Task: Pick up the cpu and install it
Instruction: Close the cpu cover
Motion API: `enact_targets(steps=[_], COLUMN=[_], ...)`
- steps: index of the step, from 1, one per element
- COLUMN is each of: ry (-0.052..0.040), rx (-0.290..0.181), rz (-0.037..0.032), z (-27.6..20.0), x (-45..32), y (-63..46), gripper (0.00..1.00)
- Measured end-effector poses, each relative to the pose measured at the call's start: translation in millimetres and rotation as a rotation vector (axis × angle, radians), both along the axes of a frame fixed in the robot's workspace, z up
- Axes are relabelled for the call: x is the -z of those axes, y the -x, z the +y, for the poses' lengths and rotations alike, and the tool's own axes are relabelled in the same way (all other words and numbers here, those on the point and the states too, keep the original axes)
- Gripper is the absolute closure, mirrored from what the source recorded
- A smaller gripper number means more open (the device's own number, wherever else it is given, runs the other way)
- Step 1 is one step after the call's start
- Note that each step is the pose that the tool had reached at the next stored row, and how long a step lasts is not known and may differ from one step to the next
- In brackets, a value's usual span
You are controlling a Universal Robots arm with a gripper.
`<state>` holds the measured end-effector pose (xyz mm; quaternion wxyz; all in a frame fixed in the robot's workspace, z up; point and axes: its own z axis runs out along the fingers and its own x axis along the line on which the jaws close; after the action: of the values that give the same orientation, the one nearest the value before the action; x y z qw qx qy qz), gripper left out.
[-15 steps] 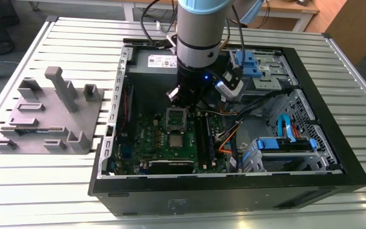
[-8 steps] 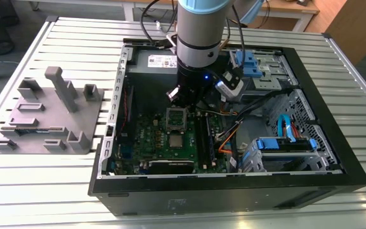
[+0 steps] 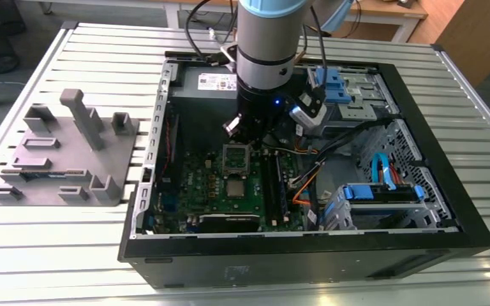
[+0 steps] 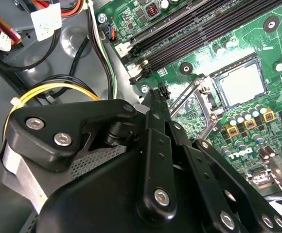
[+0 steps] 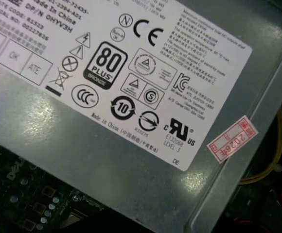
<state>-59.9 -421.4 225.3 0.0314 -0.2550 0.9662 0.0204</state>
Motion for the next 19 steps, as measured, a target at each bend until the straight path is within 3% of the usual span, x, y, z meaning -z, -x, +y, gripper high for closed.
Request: enact_targets(steps=[19], ry=[0.0005], rx=[-0.063], rz=[-0.0007], z=[-1.1], x=[-3.0], y=[0.7], gripper=[0.89])
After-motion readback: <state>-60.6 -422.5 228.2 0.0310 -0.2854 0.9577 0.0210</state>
